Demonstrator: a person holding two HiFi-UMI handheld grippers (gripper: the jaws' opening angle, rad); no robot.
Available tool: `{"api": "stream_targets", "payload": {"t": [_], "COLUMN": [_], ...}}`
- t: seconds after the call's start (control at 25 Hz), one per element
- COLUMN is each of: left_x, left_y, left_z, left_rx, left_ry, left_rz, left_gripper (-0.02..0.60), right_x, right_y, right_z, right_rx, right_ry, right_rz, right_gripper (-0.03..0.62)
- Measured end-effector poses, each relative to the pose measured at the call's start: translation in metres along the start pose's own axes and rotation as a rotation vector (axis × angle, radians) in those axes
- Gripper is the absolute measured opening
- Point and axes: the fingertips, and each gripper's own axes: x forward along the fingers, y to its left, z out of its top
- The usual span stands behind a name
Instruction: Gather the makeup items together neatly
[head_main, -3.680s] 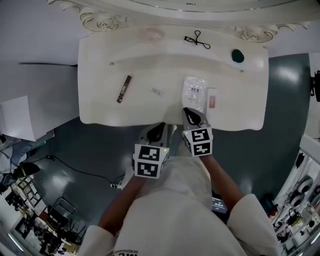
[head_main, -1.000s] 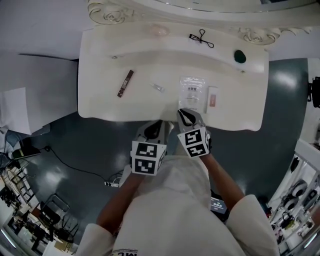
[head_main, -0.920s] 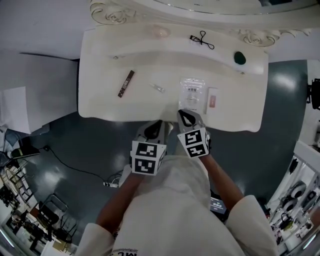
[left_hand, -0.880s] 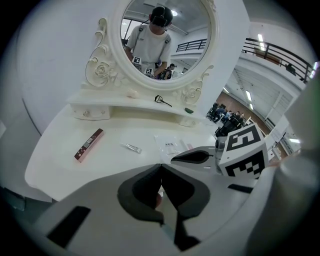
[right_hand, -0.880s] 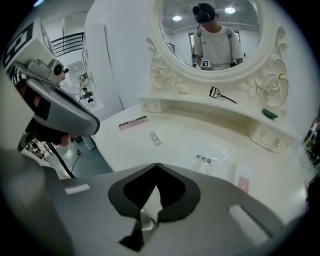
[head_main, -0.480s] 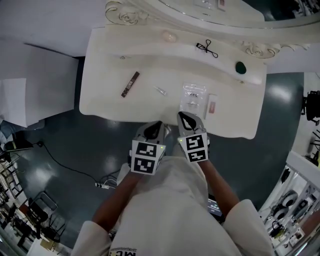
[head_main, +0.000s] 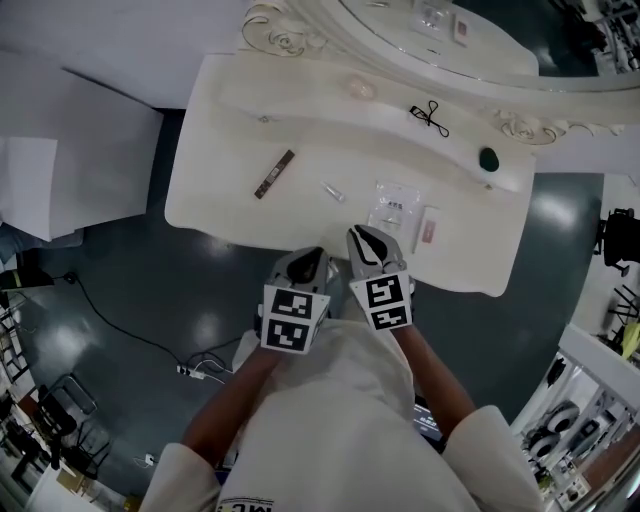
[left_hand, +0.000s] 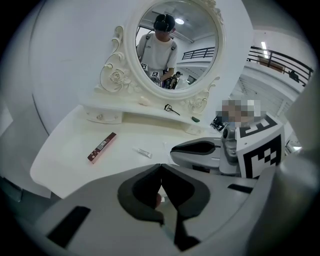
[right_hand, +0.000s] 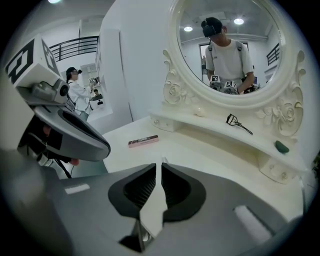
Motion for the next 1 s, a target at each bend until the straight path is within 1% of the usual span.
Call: {"api": "stream_targets", "payload": {"t": [0.2,0.44,0.64,0.76,1.0], "left_x": [-0.003,0.0,-0.001,0.002,0.005], "left_y": [0.011,0.021,0.028,0.03,0.04], "left_z": [0.002,0.001,-0.005,-0.01,-0.009], "left_rx": [-0.017,-0.044,-0.087,-0.108,-0.125], "left_ry": [-0.008,-0.014,-0.019,-0.007,-0.003], "left_rz": [0.01,0.022,0.035,0.036,0.043], "left_gripper": [0.011,0.01,0.011,0.009,0.011], "right_x": [0.009,0.022,0.031,0.038,0.051], "right_y": [0.007,0.005,0.004,0.004,0.002], "right_z": [0.009,0.017,0.024,0.026,0.028], "right_rx": [-0.02,-0.037,-0.032,-0.038,-0.05], "right_ry": [-0.001,0.001,-0.003,0.001,0.015], "right_rz": [0.018,0.024,0.031,0.042,0.051], "right_gripper": [0.012,0.028,0.055,0.072,0.074]}}
